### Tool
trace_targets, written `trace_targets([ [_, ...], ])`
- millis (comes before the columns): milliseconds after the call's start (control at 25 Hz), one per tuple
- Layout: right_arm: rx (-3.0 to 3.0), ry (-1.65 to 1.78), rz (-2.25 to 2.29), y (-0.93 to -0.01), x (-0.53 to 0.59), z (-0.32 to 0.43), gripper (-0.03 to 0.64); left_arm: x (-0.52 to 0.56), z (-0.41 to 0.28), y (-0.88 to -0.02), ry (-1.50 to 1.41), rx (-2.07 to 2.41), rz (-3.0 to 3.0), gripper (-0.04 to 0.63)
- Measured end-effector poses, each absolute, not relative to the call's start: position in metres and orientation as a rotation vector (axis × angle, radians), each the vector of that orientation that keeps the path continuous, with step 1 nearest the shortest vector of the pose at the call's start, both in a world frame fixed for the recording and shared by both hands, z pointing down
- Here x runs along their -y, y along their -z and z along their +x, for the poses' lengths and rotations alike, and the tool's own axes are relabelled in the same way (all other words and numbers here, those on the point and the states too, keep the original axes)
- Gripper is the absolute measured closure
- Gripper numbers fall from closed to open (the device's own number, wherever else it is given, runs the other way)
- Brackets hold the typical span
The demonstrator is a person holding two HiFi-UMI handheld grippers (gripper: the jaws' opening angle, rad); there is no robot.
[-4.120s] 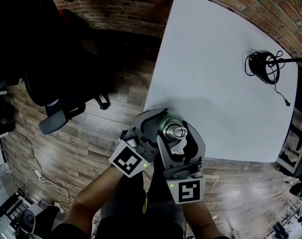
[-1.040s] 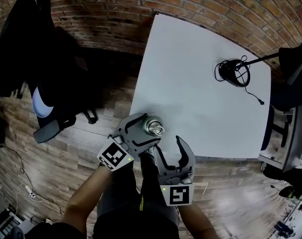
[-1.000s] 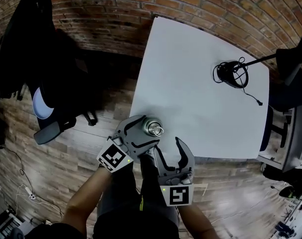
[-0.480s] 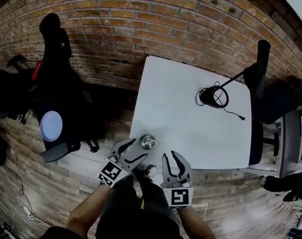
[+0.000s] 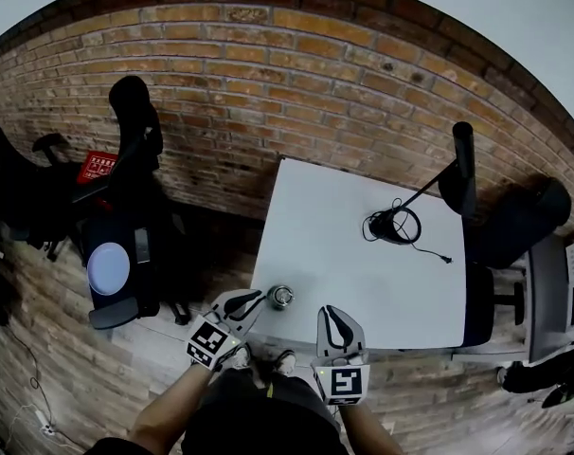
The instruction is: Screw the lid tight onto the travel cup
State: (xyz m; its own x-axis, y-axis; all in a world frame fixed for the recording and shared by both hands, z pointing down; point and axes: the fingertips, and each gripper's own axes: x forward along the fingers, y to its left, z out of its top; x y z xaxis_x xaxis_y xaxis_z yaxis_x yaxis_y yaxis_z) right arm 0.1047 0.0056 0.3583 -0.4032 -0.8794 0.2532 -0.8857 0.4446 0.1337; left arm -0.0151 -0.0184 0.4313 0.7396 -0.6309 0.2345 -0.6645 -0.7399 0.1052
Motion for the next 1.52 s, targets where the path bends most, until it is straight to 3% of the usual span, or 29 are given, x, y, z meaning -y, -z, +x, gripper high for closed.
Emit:
trace_targets([
  [280,2.444,-0.005,1.559,-0.329,0.003,0.122,0.601,0.028,-0.017,-0.377,-0.175,1.084,2.824,0.569],
  [760,2.46,0.012,1.646,-0.29,0.011,0.163,0.603,0.043,0.006,-0.284,-0.074,1.082,2.986,0.571],
  [1200,2.401,-0.03,1.756,-0.282,0.012,0.202,0.603,0.039,-0.047,-0.229,-0.001,1.377,2.906,0.571],
  [1520,2.415,0.024,1.737,-0.272,0.026,0.195,0.603,0.034,-0.081,-0.236,0.006,1.496,2.78,0.571],
])
